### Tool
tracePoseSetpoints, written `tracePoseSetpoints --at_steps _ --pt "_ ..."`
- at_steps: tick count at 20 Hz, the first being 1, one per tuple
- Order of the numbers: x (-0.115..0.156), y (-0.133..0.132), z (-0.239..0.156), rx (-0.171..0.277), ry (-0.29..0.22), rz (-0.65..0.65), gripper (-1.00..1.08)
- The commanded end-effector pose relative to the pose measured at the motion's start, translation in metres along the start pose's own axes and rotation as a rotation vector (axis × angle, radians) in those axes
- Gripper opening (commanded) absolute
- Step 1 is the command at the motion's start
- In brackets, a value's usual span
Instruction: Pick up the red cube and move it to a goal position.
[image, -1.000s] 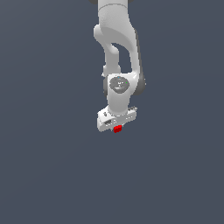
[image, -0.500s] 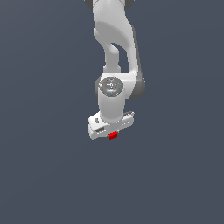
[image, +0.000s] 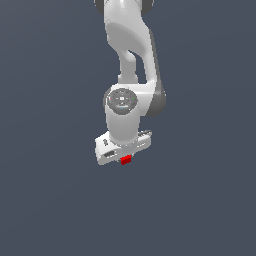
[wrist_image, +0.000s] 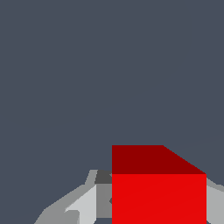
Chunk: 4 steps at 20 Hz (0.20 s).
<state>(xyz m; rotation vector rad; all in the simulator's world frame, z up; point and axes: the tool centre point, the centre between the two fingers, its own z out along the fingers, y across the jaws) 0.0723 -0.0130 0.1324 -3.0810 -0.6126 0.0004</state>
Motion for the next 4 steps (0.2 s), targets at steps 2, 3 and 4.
tracePoseSetpoints --at_steps 2,3,4 --pt "0.0032 0.0028 -0.0025 0.000 0.000 0.000 -1.00" --pt "0.0035 0.0030 -0.0027 0.000 0.000 0.000 -1.00" --pt "0.0036 0.0031 -0.0027 0.000 0.000 0.000 -1.00"
